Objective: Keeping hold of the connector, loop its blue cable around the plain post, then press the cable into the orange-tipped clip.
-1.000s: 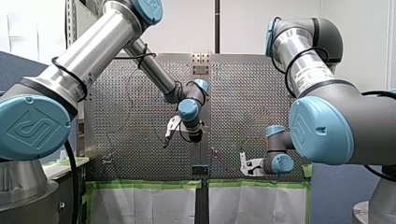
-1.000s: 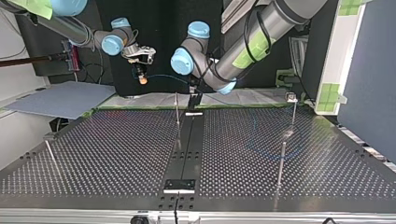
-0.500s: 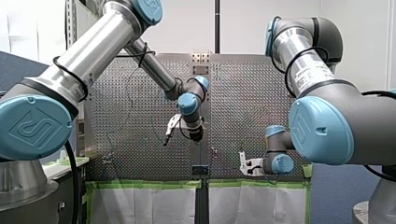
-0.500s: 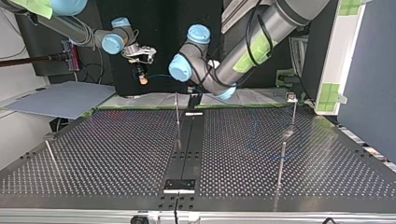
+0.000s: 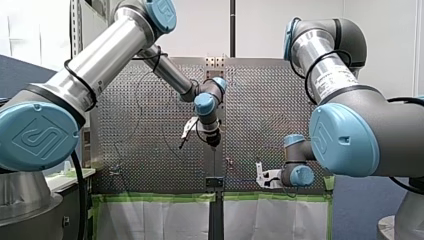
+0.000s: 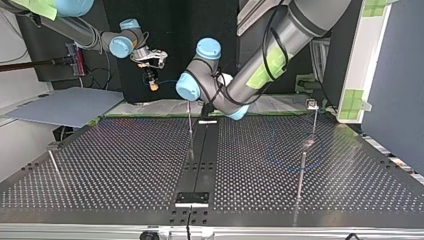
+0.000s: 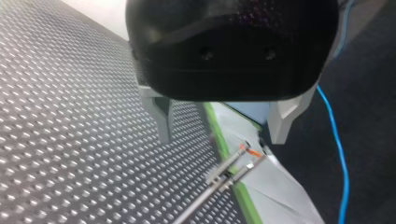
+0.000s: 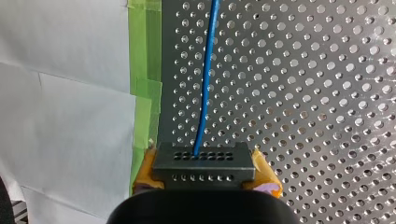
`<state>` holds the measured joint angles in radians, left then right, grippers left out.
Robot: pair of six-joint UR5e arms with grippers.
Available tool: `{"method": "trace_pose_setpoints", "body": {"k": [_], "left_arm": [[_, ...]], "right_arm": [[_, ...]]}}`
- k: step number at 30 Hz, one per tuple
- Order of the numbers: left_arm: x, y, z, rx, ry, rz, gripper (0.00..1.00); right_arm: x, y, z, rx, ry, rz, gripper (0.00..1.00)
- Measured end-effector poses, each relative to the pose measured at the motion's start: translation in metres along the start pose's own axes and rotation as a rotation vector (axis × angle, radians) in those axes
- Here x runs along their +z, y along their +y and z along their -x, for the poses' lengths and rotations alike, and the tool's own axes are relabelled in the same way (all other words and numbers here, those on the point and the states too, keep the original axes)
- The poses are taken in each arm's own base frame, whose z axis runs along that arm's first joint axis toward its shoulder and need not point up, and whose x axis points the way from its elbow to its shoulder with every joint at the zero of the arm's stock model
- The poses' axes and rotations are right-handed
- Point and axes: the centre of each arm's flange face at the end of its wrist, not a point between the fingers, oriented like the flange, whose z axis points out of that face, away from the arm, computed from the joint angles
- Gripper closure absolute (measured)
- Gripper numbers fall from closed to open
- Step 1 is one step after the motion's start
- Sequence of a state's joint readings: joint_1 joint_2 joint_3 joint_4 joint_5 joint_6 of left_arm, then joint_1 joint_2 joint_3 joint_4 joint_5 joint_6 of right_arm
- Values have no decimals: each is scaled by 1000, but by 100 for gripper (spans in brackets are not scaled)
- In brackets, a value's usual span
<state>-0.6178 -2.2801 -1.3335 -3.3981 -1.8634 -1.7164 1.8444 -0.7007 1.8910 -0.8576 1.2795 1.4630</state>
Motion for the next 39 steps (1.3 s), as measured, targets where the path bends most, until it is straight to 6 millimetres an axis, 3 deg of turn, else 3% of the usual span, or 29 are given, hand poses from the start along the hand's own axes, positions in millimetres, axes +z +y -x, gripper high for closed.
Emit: {"method": "trace_pose_setpoints", "body": {"k": [17,26,39], "left_arm": [[61,11,-15,95,164,45,0],[88,5,-29,147,257,13,0],[99,10,8,118,207,0,0]], "right_arm": [[1,0,-1,1,5,0,100],[1,0,-1,0,6,0,100],[1,-1,-1,-3,7,-2,100]]}}
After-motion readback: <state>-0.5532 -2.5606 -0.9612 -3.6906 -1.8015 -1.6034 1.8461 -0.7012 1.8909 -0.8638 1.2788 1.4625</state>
